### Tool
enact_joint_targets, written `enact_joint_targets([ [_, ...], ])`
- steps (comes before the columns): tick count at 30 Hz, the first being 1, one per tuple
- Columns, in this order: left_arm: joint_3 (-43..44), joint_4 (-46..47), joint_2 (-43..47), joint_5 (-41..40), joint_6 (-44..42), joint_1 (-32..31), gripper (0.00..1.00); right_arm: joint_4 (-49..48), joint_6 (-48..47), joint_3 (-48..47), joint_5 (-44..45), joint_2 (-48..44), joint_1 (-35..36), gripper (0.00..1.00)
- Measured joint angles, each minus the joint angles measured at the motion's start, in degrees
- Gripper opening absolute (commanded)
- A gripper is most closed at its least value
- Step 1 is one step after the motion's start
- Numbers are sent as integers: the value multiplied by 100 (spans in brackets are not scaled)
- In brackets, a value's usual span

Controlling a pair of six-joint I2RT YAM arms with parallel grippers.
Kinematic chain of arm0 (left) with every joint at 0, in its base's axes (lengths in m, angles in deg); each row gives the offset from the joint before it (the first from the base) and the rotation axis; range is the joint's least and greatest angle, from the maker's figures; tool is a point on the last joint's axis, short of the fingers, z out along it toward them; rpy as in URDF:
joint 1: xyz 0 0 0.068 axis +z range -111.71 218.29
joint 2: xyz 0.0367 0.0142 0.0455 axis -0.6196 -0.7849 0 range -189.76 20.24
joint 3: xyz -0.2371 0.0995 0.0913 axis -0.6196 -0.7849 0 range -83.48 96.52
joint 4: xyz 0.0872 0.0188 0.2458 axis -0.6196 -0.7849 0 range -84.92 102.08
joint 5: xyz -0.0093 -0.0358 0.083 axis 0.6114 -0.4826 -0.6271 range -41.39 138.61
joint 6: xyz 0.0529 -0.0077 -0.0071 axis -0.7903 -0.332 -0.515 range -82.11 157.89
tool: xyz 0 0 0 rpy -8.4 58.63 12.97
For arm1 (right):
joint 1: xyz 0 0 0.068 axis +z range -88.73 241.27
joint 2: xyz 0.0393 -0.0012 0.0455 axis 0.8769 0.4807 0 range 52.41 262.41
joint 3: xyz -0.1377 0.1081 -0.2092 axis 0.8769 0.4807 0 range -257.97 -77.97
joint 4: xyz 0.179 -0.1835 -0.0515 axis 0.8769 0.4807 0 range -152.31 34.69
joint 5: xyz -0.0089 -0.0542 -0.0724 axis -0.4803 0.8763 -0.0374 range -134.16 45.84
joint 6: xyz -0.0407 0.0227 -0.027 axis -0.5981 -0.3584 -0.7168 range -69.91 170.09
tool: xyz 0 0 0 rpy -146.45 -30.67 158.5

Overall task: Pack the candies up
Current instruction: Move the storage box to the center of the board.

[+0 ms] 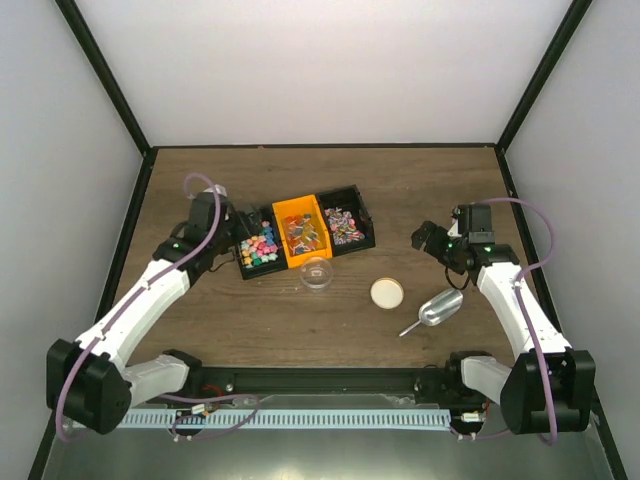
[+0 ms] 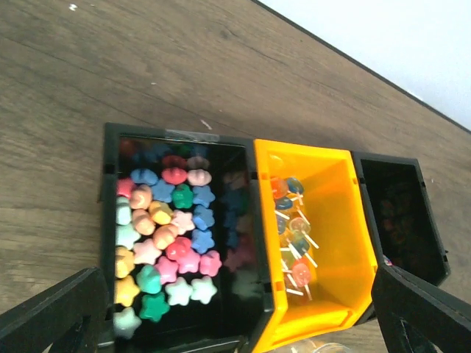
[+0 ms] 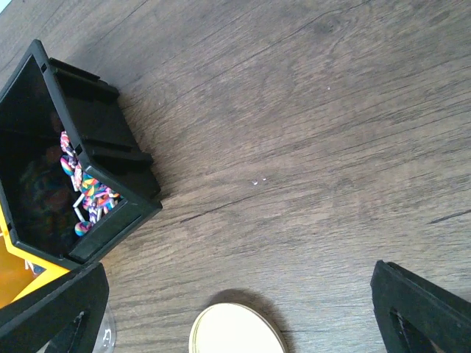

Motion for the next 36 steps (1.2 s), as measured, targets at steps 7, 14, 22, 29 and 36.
enact_joint_targets([
  [7, 627, -435, -708, -625, 114, -684, 100, 57, -28, 0, 118, -2, -2, 100],
  [14, 1169, -892, -1434, -1167, 208, -1158, 100, 262, -155, 0, 448, 28, -2, 86],
  [22, 1781, -1294, -2551, -1390, 210, -1429, 95, 361, -306, -4, 728, 52, -4, 56],
  [29, 2162, -1556, -3244, -1488, 76, -1504, 80, 356, -404, -9, 765, 216, -4, 54],
  [36, 2581, -1648, -3773, -1598, -146, -1502, 48, 352, -428, -20, 763, 350, -4, 53],
])
